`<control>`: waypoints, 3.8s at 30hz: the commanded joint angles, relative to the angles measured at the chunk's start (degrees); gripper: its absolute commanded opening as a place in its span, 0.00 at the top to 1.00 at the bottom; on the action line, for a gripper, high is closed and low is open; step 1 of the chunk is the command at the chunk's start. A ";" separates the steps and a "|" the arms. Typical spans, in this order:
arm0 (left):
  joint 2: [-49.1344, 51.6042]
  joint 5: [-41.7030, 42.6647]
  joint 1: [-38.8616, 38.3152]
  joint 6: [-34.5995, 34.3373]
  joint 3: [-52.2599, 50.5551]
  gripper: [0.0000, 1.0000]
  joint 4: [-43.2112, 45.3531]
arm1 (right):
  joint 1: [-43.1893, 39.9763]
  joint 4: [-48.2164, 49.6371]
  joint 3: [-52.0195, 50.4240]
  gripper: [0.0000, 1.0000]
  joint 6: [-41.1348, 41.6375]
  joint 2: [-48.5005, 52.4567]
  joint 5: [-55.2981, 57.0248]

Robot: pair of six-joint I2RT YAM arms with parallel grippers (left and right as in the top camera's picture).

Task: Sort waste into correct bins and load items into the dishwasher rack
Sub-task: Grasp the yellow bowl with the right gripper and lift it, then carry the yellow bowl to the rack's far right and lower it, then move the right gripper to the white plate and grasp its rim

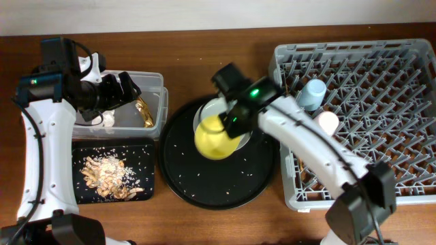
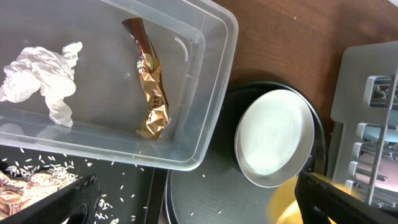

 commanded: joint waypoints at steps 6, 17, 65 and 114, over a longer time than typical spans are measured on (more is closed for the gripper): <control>-1.11 -0.20 0.11 -0.33 0.04 0.01 -0.04 | -15.34 -2.47 5.11 0.96 0.09 -2.21 27.45; -1.11 -0.20 0.11 -0.33 0.04 0.01 -0.04 | -32.85 9.68 5.14 0.96 0.00 -2.19 57.77; -1.11 -0.20 0.04 -0.33 0.04 0.01 -0.07 | -36.15 20.24 5.07 0.83 -21.88 12.83 51.82; -1.11 -0.20 0.04 -0.33 0.04 0.01 -0.07 | -12.98 8.35 3.17 0.44 -5.31 6.36 -23.41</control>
